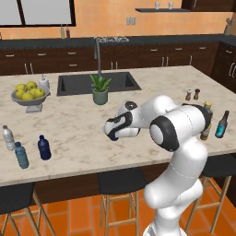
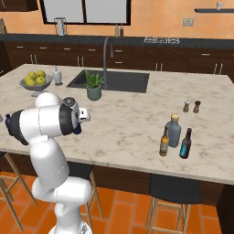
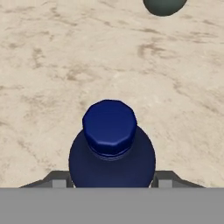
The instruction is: Move the plastic bottles in the middle to the plastics group, and the glass bottles in the middle to the glass group.
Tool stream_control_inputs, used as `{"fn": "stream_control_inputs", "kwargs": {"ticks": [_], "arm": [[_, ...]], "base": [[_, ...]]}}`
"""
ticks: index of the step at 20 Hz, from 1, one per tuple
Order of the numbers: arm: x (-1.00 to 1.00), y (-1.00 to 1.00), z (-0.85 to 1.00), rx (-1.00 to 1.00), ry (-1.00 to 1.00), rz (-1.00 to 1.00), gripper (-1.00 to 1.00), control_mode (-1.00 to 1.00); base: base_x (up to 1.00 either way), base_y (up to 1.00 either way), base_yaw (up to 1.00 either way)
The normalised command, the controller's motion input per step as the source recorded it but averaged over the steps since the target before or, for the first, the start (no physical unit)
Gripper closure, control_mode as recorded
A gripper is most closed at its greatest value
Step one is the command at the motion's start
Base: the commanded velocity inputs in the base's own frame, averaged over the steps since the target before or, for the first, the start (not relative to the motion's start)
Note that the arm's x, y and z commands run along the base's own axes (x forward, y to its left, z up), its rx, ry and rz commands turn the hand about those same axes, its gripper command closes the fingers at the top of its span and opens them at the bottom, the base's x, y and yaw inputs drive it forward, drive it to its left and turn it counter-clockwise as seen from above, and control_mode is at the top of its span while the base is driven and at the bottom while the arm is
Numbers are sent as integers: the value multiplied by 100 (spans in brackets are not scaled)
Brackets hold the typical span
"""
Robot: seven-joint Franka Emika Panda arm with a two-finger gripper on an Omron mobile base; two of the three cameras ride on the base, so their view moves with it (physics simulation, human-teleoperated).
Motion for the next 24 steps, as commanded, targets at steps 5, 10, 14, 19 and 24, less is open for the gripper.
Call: {"fn": "stream_control_inputs", "kwargs": {"ticks": [5, 10, 14, 19, 24], "arm": [[-25, 15, 41, 5, -4, 17, 100, -100], [-33, 76, 49, 1, 0, 55, 100, -100], [-39, 98, 10, 0, 5, 60, 100, -100], [-57, 78, 0, 0, -6, 46, 100, -100], [-28, 70, 0, 0, -22, 26, 100, -100]], "base": [[0, 0, 0], [0, 0, 0], [0, 0, 0], [0, 0, 0], [0, 0, 0]]}}
